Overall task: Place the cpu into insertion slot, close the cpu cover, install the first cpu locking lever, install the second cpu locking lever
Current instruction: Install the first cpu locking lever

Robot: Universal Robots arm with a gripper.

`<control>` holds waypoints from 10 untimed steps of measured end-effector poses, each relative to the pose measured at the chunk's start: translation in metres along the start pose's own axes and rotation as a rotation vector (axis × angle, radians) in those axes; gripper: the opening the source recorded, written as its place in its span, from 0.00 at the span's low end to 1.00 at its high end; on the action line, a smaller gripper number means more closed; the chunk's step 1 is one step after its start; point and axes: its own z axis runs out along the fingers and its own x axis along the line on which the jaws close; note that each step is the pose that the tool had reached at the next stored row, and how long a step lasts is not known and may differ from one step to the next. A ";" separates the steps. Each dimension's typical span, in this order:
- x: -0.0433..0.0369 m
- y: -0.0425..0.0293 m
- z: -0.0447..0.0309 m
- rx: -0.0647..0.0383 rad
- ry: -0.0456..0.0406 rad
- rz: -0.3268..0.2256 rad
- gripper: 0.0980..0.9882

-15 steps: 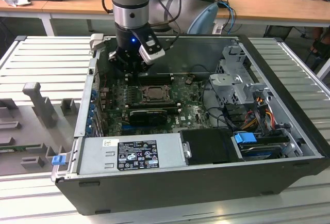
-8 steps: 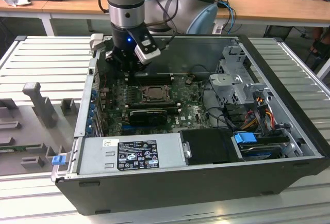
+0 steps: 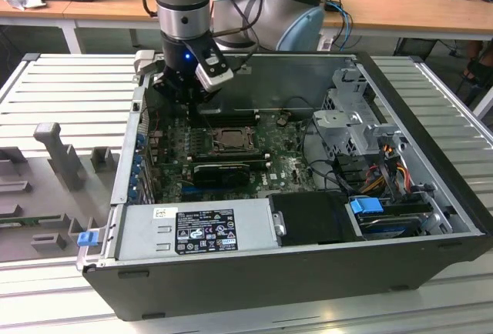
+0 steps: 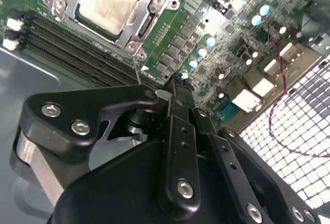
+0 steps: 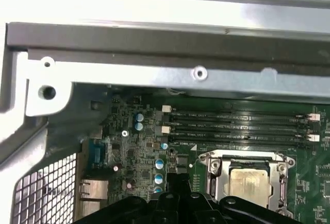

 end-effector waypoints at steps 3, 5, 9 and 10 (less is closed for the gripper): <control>-0.0001 0.0057 0.0003 -0.001 -0.0001 0.000 0.01; -0.0002 0.0084 0.0004 -0.001 0.0000 0.000 0.01; -0.0004 0.0131 0.0005 -0.001 0.0000 0.000 0.01; -0.0011 0.0131 0.0005 -0.001 0.0000 0.000 0.01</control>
